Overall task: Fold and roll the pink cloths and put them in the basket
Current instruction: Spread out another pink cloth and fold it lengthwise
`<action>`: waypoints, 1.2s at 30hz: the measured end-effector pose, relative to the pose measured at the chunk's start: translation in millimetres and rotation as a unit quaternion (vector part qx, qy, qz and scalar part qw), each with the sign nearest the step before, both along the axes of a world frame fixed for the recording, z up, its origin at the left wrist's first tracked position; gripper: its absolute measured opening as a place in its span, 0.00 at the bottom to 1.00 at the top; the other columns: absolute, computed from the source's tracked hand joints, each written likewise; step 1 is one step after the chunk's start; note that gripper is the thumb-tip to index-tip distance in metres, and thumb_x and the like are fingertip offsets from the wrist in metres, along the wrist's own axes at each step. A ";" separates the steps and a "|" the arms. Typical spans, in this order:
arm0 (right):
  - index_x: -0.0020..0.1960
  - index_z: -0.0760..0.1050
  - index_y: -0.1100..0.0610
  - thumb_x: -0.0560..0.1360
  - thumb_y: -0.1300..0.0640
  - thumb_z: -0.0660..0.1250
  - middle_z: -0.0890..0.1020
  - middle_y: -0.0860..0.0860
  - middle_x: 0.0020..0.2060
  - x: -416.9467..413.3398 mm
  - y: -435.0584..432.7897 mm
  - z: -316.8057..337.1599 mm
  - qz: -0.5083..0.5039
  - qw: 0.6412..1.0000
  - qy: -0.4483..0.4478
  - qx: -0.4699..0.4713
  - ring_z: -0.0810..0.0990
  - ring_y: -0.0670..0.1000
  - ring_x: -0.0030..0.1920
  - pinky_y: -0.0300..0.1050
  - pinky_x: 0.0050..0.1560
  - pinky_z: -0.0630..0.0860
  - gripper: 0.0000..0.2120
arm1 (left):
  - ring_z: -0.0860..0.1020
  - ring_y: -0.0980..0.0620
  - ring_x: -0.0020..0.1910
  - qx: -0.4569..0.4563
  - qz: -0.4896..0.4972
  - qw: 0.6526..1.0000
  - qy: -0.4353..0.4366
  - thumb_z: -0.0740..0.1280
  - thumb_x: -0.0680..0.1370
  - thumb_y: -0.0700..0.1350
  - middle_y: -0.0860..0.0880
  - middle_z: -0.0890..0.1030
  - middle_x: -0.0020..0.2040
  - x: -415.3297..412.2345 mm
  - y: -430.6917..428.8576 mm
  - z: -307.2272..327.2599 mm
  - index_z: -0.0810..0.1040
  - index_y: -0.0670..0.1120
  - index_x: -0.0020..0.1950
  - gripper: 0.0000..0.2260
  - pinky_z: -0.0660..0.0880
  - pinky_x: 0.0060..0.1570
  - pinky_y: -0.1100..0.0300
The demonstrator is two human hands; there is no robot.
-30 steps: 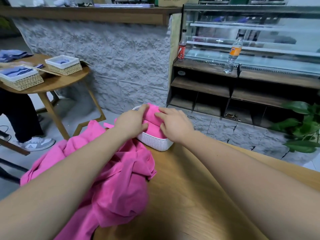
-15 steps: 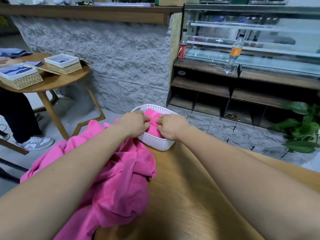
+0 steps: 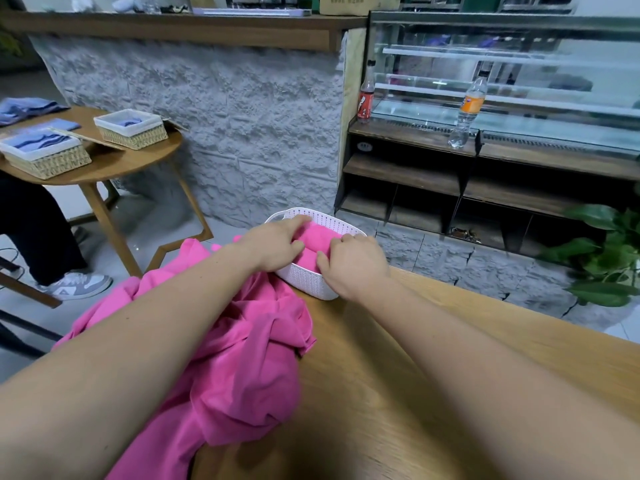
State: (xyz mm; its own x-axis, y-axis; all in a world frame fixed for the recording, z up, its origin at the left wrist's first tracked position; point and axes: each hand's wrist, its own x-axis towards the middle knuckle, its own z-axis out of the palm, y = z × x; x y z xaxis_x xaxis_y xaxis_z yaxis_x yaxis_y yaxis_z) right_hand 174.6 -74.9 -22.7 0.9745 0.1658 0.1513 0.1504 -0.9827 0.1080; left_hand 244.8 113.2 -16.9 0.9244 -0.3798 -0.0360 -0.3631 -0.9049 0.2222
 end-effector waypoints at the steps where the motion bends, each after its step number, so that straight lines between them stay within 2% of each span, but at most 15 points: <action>1: 0.62 0.80 0.59 0.86 0.42 0.50 0.84 0.58 0.58 -0.1 -0.3 -0.4 0.005 1.000 0.005 -0.006 0.80 0.60 0.59 0.54 0.64 0.69 0.27 | 0.72 0.44 0.75 0.009 -0.009 1.000 -0.003 0.59 0.83 0.51 0.46 0.72 0.78 2.3 0.3 -2.6 0.64 0.54 0.82 0.26 0.69 0.73 0.49; 2: 0.62 0.80 0.59 0.85 0.41 0.49 0.84 0.58 0.57 -0.2 -0.9 -0.6 0.010 1.000 0.010 -0.011 0.81 0.59 0.59 0.55 0.68 0.67 0.28 | 0.68 0.46 0.78 0.024 -0.013 1.000 -0.003 0.58 0.84 0.51 0.47 0.68 0.81 4.1 0.4 -3.7 0.64 0.55 0.83 0.25 0.65 0.77 0.50; 4: 0.63 0.81 0.59 0.84 0.39 0.45 0.85 0.57 0.56 -0.9 -2.8 -1.3 0.016 0.999 0.025 -0.025 0.82 0.58 0.60 0.59 0.80 0.52 0.32 | 0.64 0.49 0.81 0.039 -0.015 0.999 0.003 0.54 0.86 0.52 0.48 0.65 0.83 11.4 0.4 -8.6 0.65 0.56 0.82 0.24 0.61 0.79 0.50; 6: 0.64 0.81 0.59 0.84 0.36 0.43 0.85 0.58 0.57 -0.6 -5.3 1.3 0.018 0.998 0.048 -0.032 0.81 0.58 0.63 0.63 0.82 0.41 0.36 | 0.64 0.48 0.81 0.044 -0.005 0.999 0.017 0.53 0.86 0.52 0.47 0.65 0.83 13.9 -4.2 -9.5 0.67 0.56 0.82 0.23 0.61 0.80 0.50; 10: 0.67 0.79 0.58 0.84 0.34 0.42 0.83 0.56 0.61 -5.5 -6.6 -1.0 0.019 0.998 0.048 0.022 0.77 0.56 0.69 0.63 0.82 0.37 0.37 | 0.65 0.45 0.80 0.040 -0.003 0.999 0.032 0.56 0.85 0.51 0.47 0.65 0.83 5.3 -9.5 0.6 0.66 0.54 0.82 0.24 0.63 0.79 0.51; 13: 0.68 0.77 0.52 0.85 0.37 0.44 0.79 0.52 0.65 -22.5 -9.1 -15.0 0.036 0.994 -0.021 0.105 0.72 0.52 0.72 0.63 0.81 0.39 0.29 | 0.72 0.46 0.75 0.001 -0.018 1.000 0.007 0.60 0.85 0.51 0.48 0.74 0.77 -14.7 4.8 13.9 0.74 0.51 0.77 0.20 0.67 0.74 0.55; 17: 0.69 0.77 0.50 0.85 0.43 0.54 0.77 0.51 0.68 -61.4 0.2 -26.5 0.104 0.969 -0.094 0.203 0.71 0.52 0.72 0.55 0.78 0.52 0.20 | 0.77 0.46 0.68 -0.040 -0.048 0.997 -0.033 0.66 0.84 0.51 0.46 0.80 0.69 -52.3 38.4 23.3 0.80 0.47 0.70 0.17 0.65 0.64 0.65; 20: 0.67 0.79 0.49 0.84 0.43 0.58 0.78 0.48 0.65 -87.3 14.1 -27.7 0.141 0.951 -0.068 0.268 0.72 0.52 0.69 0.50 0.71 0.58 0.19 | 0.79 0.48 0.62 -0.034 -0.043 0.998 -0.044 0.68 0.83 0.53 0.49 0.82 0.64 -82.7 63.6 33.1 0.81 0.49 0.68 0.15 0.67 0.58 0.64; 24: 0.69 0.77 0.46 0.79 0.39 0.59 0.79 0.45 0.63 -115.6 32.2 -22.2 0.163 0.940 0.009 0.300 0.73 0.51 0.67 0.52 0.68 0.64 0.23 | 0.82 0.55 0.51 -0.030 -0.026 0.999 -0.009 0.69 0.78 0.59 0.55 0.84 0.56 -121.1 100.7 38.5 0.82 0.57 0.60 0.13 0.78 0.58 0.53; 27: 0.71 0.76 0.46 0.80 0.44 0.67 0.82 0.46 0.59 -129.9 41.4 -16.5 0.175 0.942 0.029 0.285 0.76 0.52 0.64 0.53 0.65 0.65 0.21 | 0.80 0.58 0.48 -0.018 -0.030 0.999 0.002 0.73 0.77 0.53 0.58 0.83 0.51 -147.1 120.8 39.2 0.84 0.57 0.56 0.09 0.78 0.55 0.52; 30: 0.64 0.79 0.44 0.79 0.46 0.70 0.81 0.43 0.48 -141.6 47.1 -14.8 0.179 0.947 0.025 0.267 0.76 0.53 0.56 0.52 0.61 0.66 0.13 | 0.77 0.54 0.52 0.009 -0.036 0.998 -0.046 0.76 0.76 0.52 0.54 0.79 0.53 -170.3 138.8 32.5 0.84 0.55 0.59 0.12 0.75 0.57 0.53; 33: 0.52 0.77 0.45 0.80 0.47 0.69 0.79 0.42 0.45 -150.0 45.8 -13.0 0.175 0.949 -0.007 0.262 0.76 0.52 0.53 0.53 0.58 0.67 0.04 | 0.75 0.51 0.55 0.006 -0.044 0.994 -0.098 0.74 0.75 0.59 0.53 0.76 0.56 -192.7 153.8 23.0 0.84 0.54 0.59 0.16 0.73 0.57 0.53; 36: 0.51 0.75 0.47 0.79 0.51 0.67 0.77 0.44 0.45 -159.2 43.7 -4.7 0.177 0.935 -0.034 0.307 0.74 0.50 0.52 0.52 0.56 0.66 0.02 | 0.75 0.51 0.54 -0.022 -0.069 0.990 -0.118 0.73 0.78 0.61 0.53 0.76 0.55 -213.0 156.2 16.7 0.82 0.54 0.61 0.16 0.73 0.57 0.54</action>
State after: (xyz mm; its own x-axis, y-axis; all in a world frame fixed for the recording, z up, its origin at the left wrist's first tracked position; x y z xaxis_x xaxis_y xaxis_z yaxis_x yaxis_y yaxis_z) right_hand 15.4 -31.2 -27.4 0.8599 0.3366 0.3836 0.4905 -0.7528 -0.4390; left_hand 31.8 269.5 -0.3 0.8445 -0.4992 0.1937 -0.5289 -0.8343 0.1557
